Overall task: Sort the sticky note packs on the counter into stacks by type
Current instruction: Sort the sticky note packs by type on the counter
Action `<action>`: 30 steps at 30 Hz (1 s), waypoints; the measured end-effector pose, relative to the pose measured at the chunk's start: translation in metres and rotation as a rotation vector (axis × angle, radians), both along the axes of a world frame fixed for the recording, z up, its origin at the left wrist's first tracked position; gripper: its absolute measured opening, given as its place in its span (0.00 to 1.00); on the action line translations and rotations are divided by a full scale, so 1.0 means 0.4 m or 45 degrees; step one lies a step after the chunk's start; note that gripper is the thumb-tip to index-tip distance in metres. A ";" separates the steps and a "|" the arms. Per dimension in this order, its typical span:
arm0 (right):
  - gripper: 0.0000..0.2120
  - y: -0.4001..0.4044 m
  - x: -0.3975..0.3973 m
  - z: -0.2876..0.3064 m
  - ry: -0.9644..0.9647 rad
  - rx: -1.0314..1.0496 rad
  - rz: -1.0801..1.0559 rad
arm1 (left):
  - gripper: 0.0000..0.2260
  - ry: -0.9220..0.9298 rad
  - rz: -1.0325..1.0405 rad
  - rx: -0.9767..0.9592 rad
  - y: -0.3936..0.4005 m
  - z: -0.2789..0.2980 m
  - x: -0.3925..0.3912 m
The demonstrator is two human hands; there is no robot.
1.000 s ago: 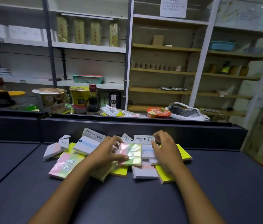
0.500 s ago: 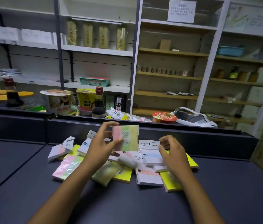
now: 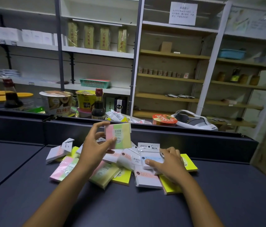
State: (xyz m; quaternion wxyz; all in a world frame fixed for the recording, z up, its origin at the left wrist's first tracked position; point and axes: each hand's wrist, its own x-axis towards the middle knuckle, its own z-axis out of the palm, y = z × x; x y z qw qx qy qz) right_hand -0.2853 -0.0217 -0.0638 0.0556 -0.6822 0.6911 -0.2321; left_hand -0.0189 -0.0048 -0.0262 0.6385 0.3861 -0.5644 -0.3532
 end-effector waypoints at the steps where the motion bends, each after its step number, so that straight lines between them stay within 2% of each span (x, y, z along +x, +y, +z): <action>1: 0.41 0.001 0.001 0.001 0.015 0.018 0.002 | 0.20 0.004 -0.002 0.002 0.000 -0.002 -0.002; 4: 0.44 0.002 0.002 0.005 0.052 0.046 -0.008 | 0.20 0.002 -0.017 0.018 -0.001 -0.009 -0.007; 8: 0.30 0.011 0.010 0.012 -0.033 0.026 0.028 | 0.21 0.006 -0.021 0.046 -0.006 -0.016 -0.004; 10: 0.27 0.014 0.013 0.013 -0.066 0.026 0.045 | 0.21 0.009 -0.020 0.053 -0.008 -0.019 -0.002; 15: 0.42 0.018 0.011 0.011 0.080 0.089 -0.025 | 0.22 -0.013 -0.024 0.068 -0.013 -0.029 -0.002; 17: 0.41 0.020 0.013 0.014 0.064 0.098 -0.023 | 0.22 -0.020 -0.028 0.068 -0.014 -0.033 -0.004; 21: 0.32 0.032 0.018 0.025 -0.004 0.036 0.020 | 0.22 -0.060 -0.022 0.056 -0.011 -0.039 -0.010; 24: 0.30 0.051 0.023 0.039 -0.236 -0.043 0.107 | 0.22 -0.067 -0.013 0.063 -0.010 -0.041 -0.012; 28: 0.26 0.073 0.030 0.053 -1.020 -0.008 0.298 | 0.21 -0.044 -0.011 0.085 -0.001 -0.040 -0.005; 30: 0.24 0.080 0.038 0.057 -1.023 -0.099 0.276 | 0.22 -0.038 -0.021 0.083 0.008 -0.040 -0.002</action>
